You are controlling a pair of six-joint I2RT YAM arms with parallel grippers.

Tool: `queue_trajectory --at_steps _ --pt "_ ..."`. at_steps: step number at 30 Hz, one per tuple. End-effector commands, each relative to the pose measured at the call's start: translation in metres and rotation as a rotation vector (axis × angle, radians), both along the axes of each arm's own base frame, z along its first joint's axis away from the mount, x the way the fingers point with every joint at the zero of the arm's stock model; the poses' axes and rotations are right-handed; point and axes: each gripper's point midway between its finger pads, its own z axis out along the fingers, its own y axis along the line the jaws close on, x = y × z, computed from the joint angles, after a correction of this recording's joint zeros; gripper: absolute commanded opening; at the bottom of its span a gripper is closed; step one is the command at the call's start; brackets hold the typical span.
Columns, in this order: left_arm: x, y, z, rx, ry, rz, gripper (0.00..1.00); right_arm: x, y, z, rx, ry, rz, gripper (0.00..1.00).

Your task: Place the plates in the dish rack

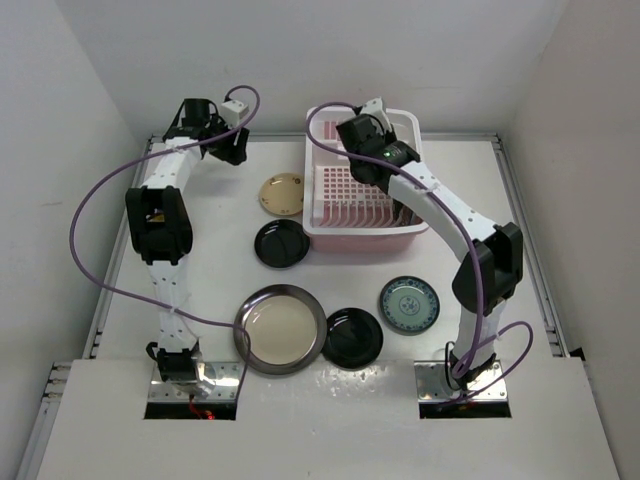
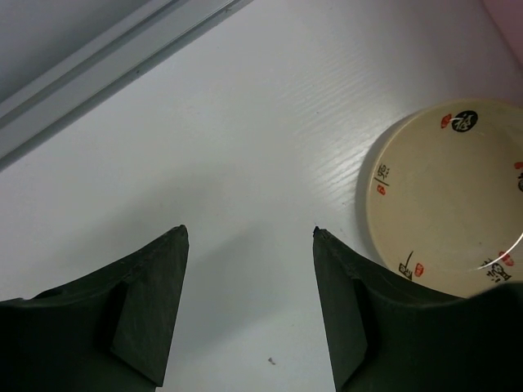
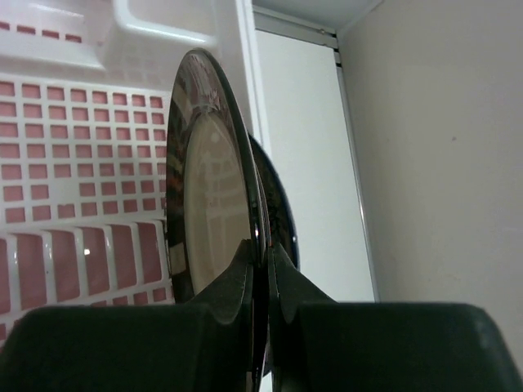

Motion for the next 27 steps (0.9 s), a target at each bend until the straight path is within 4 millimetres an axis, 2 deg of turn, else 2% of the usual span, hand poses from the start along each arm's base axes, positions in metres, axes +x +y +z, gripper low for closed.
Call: queue_trajectory --at_steps 1,3,5,6,8,9,10,13,16,18,20,21,22,25,27 --pt "0.003 -0.006 0.012 -0.067 -0.035 -0.034 0.66 0.005 -0.010 0.066 0.047 -0.221 -0.100 0.00" --pt "0.004 -0.006 0.012 -0.059 -0.039 -0.041 0.66 0.002 -0.009 0.062 0.046 -0.212 -0.093 0.00" --pt "0.004 0.000 0.012 -0.059 -0.039 -0.032 0.66 0.002 -0.011 0.042 0.056 -0.169 -0.077 0.00" --pt "0.004 0.000 0.012 -0.059 -0.039 -0.032 0.66 0.002 -0.014 0.039 0.067 -0.168 -0.078 0.00" --pt "0.001 0.000 0.003 -0.060 -0.019 -0.031 0.66 0.000 -0.020 0.020 0.046 -0.129 -0.072 0.00" --pt "0.001 0.000 0.003 -0.060 -0.019 -0.031 0.66 0.005 -0.020 0.019 0.062 -0.140 -0.064 0.00" --pt "-0.001 0.000 0.000 -0.061 -0.010 -0.031 0.66 0.003 -0.024 0.006 0.020 -0.096 -0.052 0.00" --pt "-0.003 -0.001 -0.004 -0.070 0.004 -0.023 0.66 0.006 -0.024 -0.008 -0.014 -0.058 -0.029 0.00" --pt "-0.004 -0.003 0.002 -0.084 -0.002 -0.027 0.66 0.010 -0.019 -0.017 0.000 -0.044 -0.019 0.00" --pt "-0.006 -0.003 -0.002 -0.085 0.007 -0.027 0.66 0.010 -0.013 -0.024 0.041 -0.029 -0.005 0.00" --pt "-0.006 -0.003 0.003 -0.084 -0.002 -0.027 0.66 0.005 -0.016 -0.033 0.041 0.003 -0.030 0.00" --pt "-0.006 -0.003 0.003 -0.084 -0.002 -0.027 0.66 0.003 -0.019 -0.034 0.050 -0.003 -0.060 0.02" --pt "-0.006 -0.005 0.004 -0.091 -0.002 -0.035 0.66 -0.005 -0.023 -0.040 0.045 0.033 -0.078 0.13" --pt "-0.008 -0.012 0.011 -0.112 -0.015 -0.074 0.69 -0.007 -0.026 -0.032 0.059 0.025 -0.100 0.32" --pt "-0.014 -0.021 0.016 -0.128 -0.024 -0.147 0.69 -0.009 -0.027 -0.023 0.072 0.000 -0.101 0.39"
